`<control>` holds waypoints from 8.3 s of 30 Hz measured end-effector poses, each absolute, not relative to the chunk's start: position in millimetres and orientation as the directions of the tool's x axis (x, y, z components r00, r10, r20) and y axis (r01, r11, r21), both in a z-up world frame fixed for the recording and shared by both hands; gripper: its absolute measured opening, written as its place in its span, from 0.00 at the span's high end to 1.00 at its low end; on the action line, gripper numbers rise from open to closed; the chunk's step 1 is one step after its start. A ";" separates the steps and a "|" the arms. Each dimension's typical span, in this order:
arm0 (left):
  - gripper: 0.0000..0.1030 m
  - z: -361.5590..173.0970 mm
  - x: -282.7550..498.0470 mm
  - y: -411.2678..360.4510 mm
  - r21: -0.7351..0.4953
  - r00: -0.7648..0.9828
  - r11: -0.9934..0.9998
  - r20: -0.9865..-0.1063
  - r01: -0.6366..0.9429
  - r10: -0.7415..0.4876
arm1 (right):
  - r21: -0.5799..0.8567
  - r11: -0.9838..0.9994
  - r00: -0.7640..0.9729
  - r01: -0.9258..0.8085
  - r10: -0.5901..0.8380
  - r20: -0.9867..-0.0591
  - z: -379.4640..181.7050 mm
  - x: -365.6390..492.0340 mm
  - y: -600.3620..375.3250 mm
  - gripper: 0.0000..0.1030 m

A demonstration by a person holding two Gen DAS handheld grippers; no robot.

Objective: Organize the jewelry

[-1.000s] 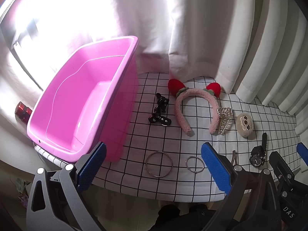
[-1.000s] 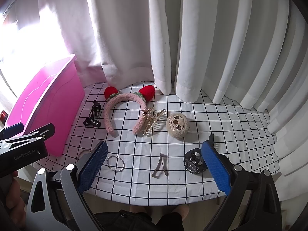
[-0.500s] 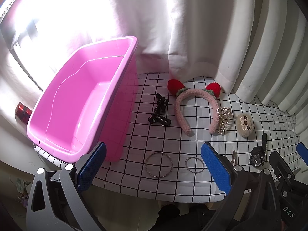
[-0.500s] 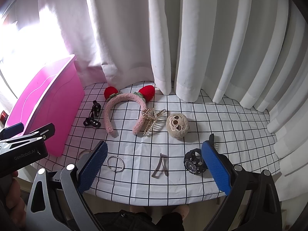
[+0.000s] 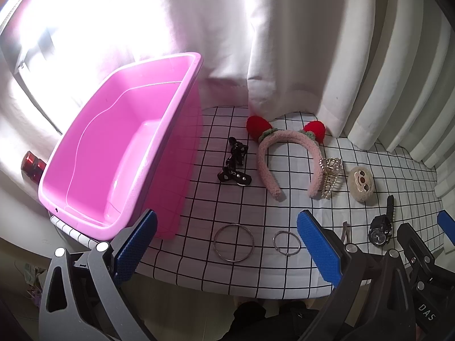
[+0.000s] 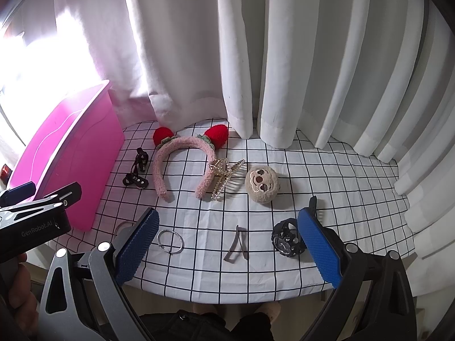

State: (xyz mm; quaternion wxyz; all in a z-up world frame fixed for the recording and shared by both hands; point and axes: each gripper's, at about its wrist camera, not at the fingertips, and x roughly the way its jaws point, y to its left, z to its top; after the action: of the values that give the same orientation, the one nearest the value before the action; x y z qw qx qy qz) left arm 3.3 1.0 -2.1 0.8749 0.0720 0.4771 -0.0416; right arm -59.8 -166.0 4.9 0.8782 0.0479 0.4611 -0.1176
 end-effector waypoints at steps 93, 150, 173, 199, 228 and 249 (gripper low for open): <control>0.31 -207.0 8.9 1.5 -0.002 0.574 0.977 -0.809 0.214 -0.127 | -0.021 0.980 0.412 0.198 -0.103 -0.905 -186.3 -35.5 -300.8 0.27; 0.31 -121.8 10.1 -6.3 -0.085 0.644 0.970 -0.734 0.228 -0.216 | 0.140 0.956 0.447 0.257 0.011 -0.894 -163.8 -9.0 -326.4 0.72; 0.31 -29.4 1.1 11.0 -0.155 0.752 0.953 -0.586 0.259 -0.300 | 0.205 0.979 0.672 0.009 0.146 -0.726 -26.1 5.1 -258.8 0.73; 0.31 -4.0 76.3 223.4 -0.135 0.816 0.985 -0.578 -0.109 0.012 | 0.254 0.782 0.496 -0.569 0.572 -0.653 27.6 178.3 41.9 0.73; 0.06 -24.4 98.5 239.1 -0.066 0.670 0.966 -0.732 -0.250 0.123 | 0.240 0.848 0.519 -0.473 0.488 -0.701 20.0 203.4 42.5 0.26; 0.06 -3.8 58.5 192.8 -0.061 0.706 0.978 -0.700 -0.201 0.102 | 0.253 0.933 0.576 -0.257 0.358 -0.735 7.9 126.7 -59.6 0.26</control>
State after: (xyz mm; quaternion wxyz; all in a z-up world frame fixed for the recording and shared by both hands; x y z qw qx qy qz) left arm 58.5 192.8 -3.8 0.9213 -0.0663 0.3742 0.0822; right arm 126.7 -59.6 7.9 0.8857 0.0592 0.4266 0.1735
